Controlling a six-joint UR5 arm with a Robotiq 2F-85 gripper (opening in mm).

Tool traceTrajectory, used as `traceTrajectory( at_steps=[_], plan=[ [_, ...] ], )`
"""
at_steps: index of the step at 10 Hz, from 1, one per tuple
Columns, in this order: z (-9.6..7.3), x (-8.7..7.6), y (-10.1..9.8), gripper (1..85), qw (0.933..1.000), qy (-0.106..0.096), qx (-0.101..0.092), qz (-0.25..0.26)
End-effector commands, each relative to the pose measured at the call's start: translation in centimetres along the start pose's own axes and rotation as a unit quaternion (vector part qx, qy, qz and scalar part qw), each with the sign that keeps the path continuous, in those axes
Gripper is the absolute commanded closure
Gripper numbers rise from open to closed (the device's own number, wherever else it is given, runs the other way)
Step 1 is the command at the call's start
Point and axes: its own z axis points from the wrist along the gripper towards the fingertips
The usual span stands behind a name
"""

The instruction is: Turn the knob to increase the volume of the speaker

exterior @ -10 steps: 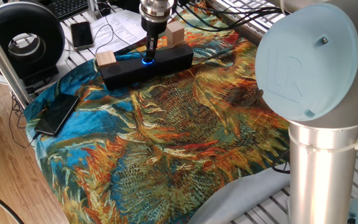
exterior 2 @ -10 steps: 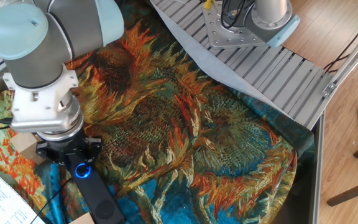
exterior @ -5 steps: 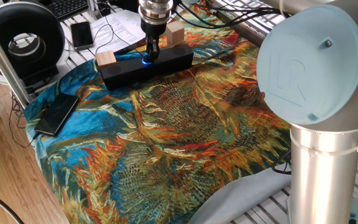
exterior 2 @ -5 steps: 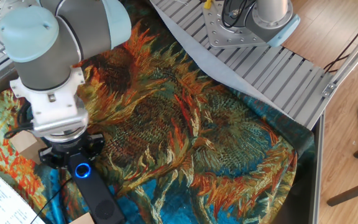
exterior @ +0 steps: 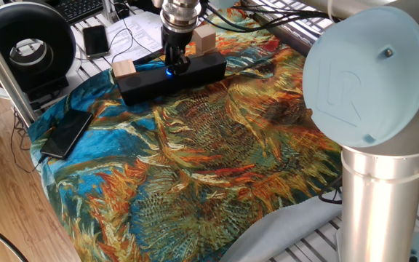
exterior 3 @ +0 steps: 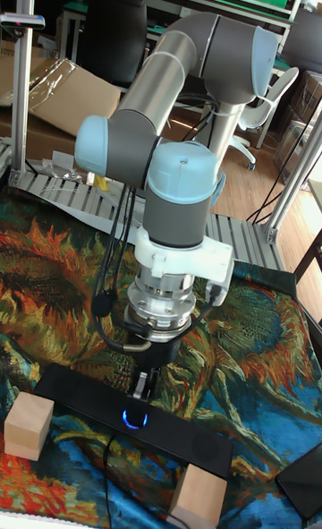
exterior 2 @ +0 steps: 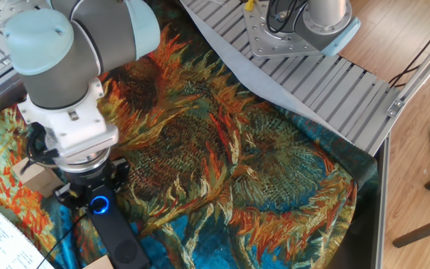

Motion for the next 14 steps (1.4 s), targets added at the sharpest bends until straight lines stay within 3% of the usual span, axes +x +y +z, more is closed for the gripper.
traceTrajectory(
  at_steps=[1, 4, 5, 9, 14],
  plan=[
    [0.3, -0.3, 0.2, 39.3, 0.998, -0.012, 0.002, -0.062],
    [0.2, -0.2, 0.6, 39.3, 0.9983, -0.014, -0.003, -0.056],
    [0.2, -0.2, 1.2, 39.7, 0.9988, -0.015, -0.015, -0.045],
    [-1.1, 1.5, 0.7, 43.0, 0.9985, 0.017, -0.03, -0.042],
    [-0.9, 1.8, 0.6, 44.7, 0.9982, 0.021, -0.031, -0.048]
  ],
)
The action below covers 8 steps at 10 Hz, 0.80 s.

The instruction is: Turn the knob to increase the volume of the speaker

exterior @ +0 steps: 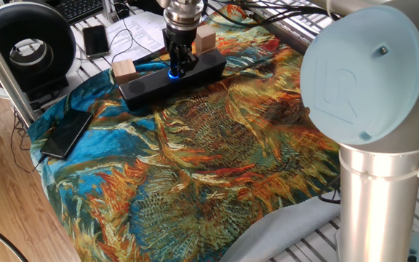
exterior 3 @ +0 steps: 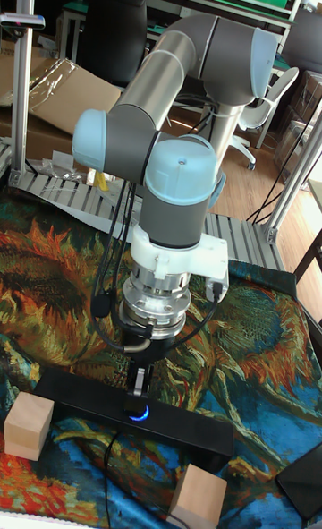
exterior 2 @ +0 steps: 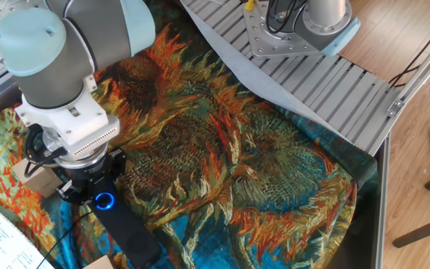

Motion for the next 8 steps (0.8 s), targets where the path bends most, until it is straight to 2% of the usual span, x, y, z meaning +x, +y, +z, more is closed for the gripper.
traceTrajectory(
  at_steps=[1, 8],
  plan=[
    [-0.11, 0.14, -0.11, 44.7, 1.0, -0.001, -0.003, 0.001],
    [0.34, 0.69, -0.33, 44.7, 0.9994, 0.006, -0.003, -0.034]
  ],
)
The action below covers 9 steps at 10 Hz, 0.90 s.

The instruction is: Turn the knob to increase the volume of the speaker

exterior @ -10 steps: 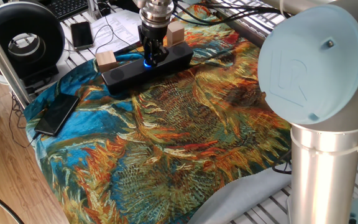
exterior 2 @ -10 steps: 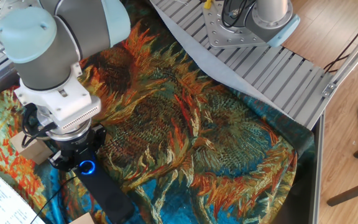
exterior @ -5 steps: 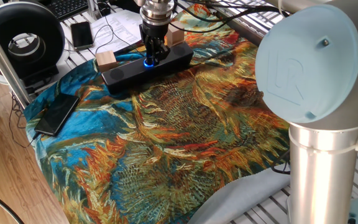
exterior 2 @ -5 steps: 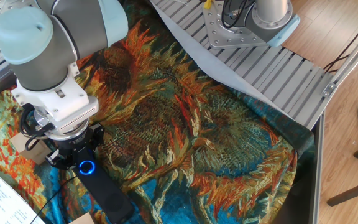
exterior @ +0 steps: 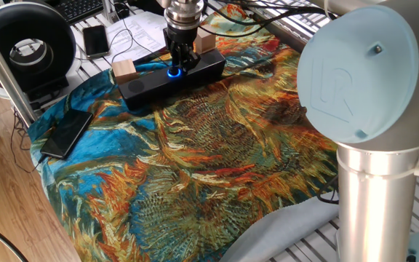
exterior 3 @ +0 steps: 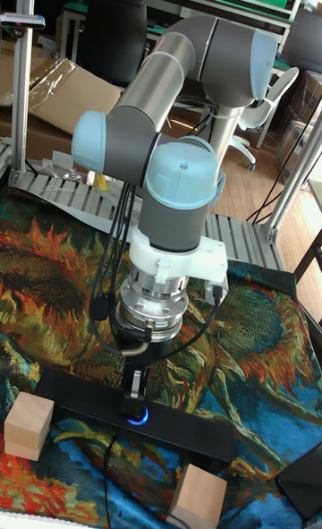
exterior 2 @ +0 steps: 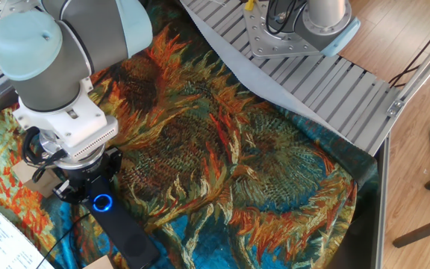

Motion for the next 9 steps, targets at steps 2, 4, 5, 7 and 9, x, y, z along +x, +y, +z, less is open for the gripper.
traceTrajectory(
  at_steps=[2, 4, 5, 7, 9],
  plan=[
    [-0.03, 0.41, -0.13, 44.7, 1.0, -0.003, -0.001, -0.008],
    [-0.24, 0.55, -0.06, 46.0, 0.9999, -0.008, -0.006, 0.01],
    [-0.32, 0.65, -0.03, 47.7, 0.9997, -0.008, -0.007, 0.02],
    [-0.4, 0.67, 0.19, 49.0, 0.9993, -0.009, -0.012, 0.033],
    [-0.42, 0.72, 0.17, 49.0, 0.9993, -0.009, -0.012, 0.035]
  ],
)
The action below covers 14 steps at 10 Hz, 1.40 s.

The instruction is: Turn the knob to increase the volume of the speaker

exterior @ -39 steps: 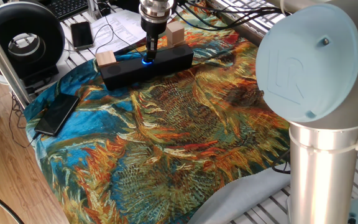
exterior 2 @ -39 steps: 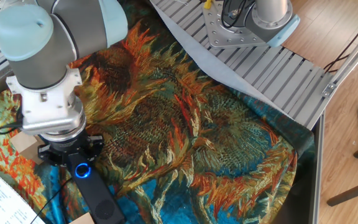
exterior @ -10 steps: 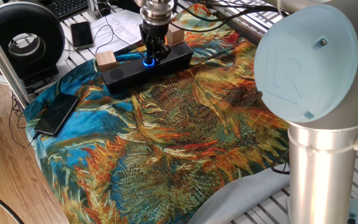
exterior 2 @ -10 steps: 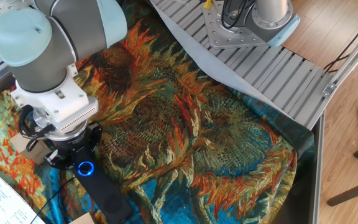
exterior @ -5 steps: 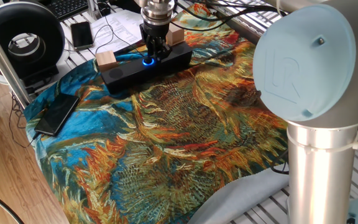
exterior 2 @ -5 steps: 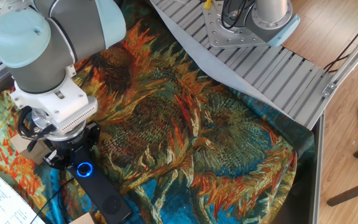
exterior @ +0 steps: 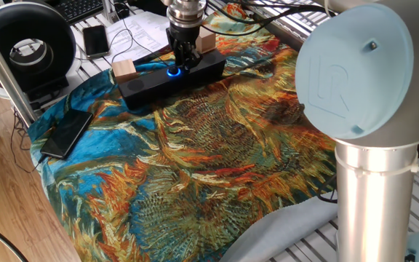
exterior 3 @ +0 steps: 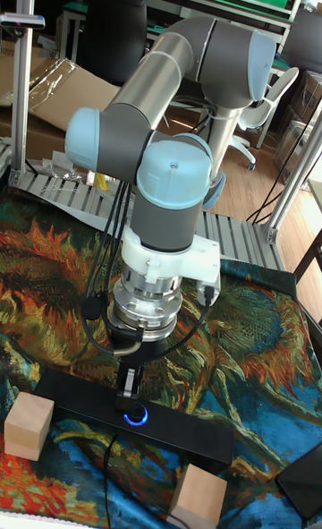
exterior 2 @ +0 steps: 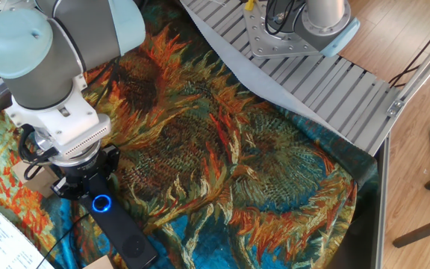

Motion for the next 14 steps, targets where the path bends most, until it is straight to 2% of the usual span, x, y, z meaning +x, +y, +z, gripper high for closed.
traceTrajectory(
  at_steps=[1, 8, 12, 14],
  plan=[
    [-0.2, -0.1, -0.03, 49.0, 0.9999, -0.007, -0.001, 0.01],
    [-0.25, -0.37, -0.09, 46.7, 0.9999, -0.011, -0.002, 0.0],
    [-0.35, -0.41, -0.25, 43.0, 0.9999, -0.009, 0.0, -0.005],
    [-0.5, -0.26, -0.74, 42.7, 0.9999, -0.001, 0.006, -0.008]
  ],
)
